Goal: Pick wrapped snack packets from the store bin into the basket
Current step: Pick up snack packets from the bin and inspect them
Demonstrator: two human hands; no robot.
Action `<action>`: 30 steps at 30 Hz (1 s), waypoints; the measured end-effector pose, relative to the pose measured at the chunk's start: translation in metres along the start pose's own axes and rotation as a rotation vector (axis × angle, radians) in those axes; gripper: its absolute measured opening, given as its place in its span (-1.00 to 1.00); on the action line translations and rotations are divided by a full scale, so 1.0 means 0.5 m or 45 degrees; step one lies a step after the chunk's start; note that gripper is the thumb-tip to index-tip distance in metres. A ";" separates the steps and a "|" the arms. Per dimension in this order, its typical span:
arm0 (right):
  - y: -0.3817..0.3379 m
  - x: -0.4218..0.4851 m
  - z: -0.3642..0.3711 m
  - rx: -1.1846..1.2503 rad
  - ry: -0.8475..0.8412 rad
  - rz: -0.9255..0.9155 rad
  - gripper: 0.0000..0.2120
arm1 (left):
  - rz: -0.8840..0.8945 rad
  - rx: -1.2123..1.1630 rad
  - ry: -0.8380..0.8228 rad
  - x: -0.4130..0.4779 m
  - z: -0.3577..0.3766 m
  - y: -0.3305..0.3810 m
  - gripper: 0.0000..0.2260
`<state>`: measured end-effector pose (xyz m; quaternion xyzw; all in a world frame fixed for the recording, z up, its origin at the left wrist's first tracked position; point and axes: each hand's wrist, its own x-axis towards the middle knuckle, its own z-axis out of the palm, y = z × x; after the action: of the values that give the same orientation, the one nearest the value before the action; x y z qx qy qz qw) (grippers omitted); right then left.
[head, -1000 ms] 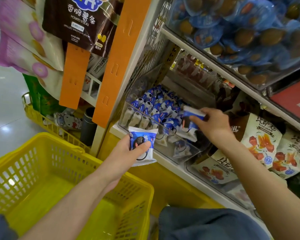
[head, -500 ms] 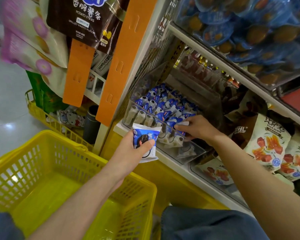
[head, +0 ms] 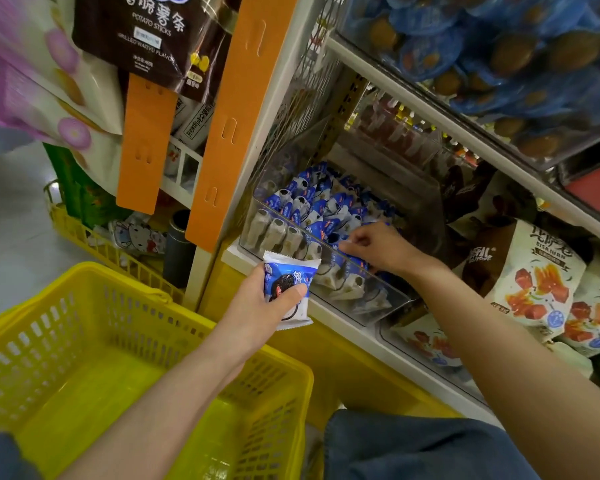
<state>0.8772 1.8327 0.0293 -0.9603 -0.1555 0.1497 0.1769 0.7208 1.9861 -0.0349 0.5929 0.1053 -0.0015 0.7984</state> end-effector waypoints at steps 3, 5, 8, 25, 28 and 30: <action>0.008 0.008 0.006 -0.065 -0.028 0.048 -0.76 | -0.017 0.003 -0.004 0.001 0.001 -0.003 -0.83; 0.010 0.008 0.009 -0.040 -0.001 0.045 -0.74 | -0.029 0.007 -0.017 0.000 0.001 -0.005 -0.82; 0.002 -0.010 0.015 -0.003 0.154 0.036 -0.75 | -0.055 -0.003 -0.033 -0.002 0.005 -0.007 -0.83; -0.062 -0.174 0.175 0.811 0.212 -0.134 -0.85 | -0.032 -0.042 -0.062 -0.011 0.004 -0.041 -0.83; -0.061 -0.168 0.176 1.000 0.121 -0.076 -0.89 | -0.013 -0.045 -0.037 -0.010 0.003 -0.047 -0.84; -0.062 -0.167 0.179 0.943 0.118 -0.107 -0.93 | 0.021 -0.059 -0.019 -0.011 0.000 -0.047 -0.83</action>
<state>0.7634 1.8572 -0.0193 -0.8298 -0.1217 0.1446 0.5251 0.7125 1.9786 -0.0562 0.5752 0.0947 0.0030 0.8125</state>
